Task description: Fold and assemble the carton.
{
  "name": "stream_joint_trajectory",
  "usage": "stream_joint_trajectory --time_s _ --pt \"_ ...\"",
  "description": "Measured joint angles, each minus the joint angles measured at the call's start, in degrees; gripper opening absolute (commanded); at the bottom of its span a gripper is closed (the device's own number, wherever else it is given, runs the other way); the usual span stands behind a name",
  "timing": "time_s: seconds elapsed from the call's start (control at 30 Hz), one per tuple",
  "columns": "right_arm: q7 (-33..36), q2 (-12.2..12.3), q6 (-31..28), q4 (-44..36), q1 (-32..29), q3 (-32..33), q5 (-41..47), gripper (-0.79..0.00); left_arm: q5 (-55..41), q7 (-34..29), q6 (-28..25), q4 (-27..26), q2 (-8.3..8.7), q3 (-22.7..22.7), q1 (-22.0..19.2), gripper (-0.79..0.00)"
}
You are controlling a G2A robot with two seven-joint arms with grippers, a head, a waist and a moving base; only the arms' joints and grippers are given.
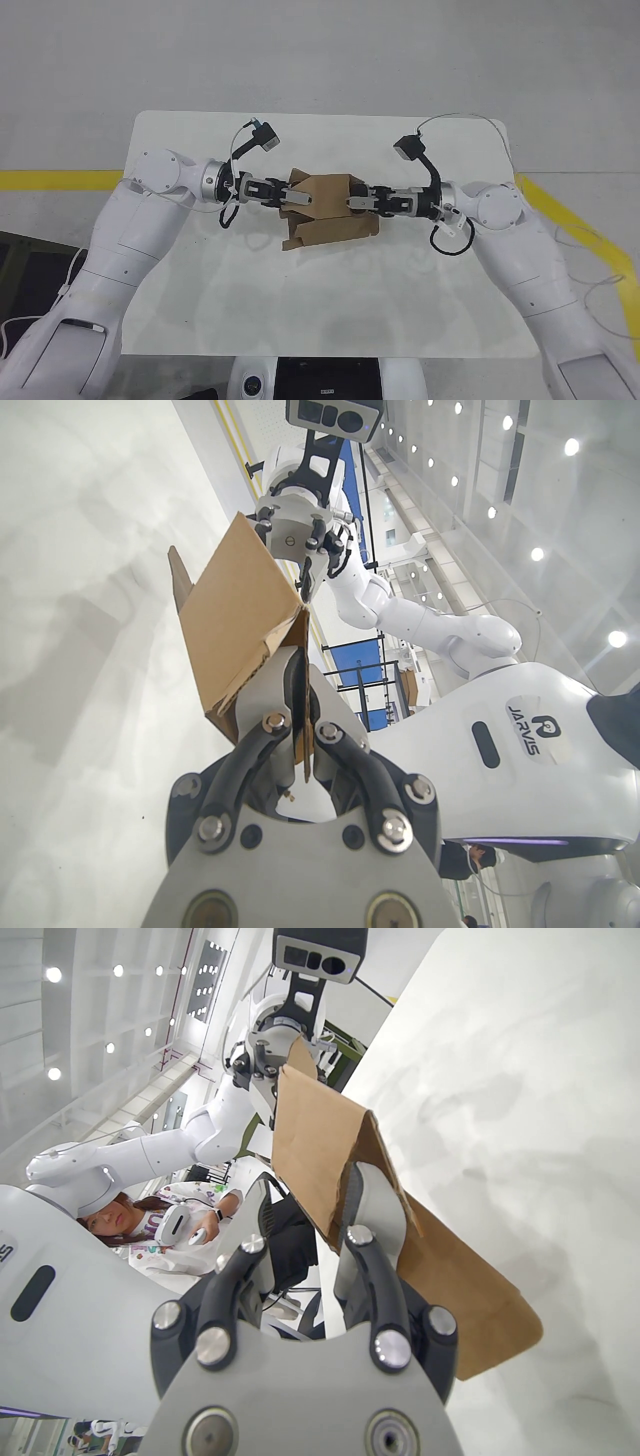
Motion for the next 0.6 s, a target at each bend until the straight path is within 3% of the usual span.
stream_joint_trajectory --time_s 0.33,0.6 --pt "2.35 -1.24 -1.92 2.1 1.86 -3.19 7.49 -0.511 0.23 -0.03 0.04 -0.36 0.13 0.08 0.28 -0.785" --pt "1.38 -0.71 -2.79 3.73 1.49 -3.05 11.19 -0.529 0.14 -0.34 0.33 -1.06 0.38 -0.1 0.77 -0.785"
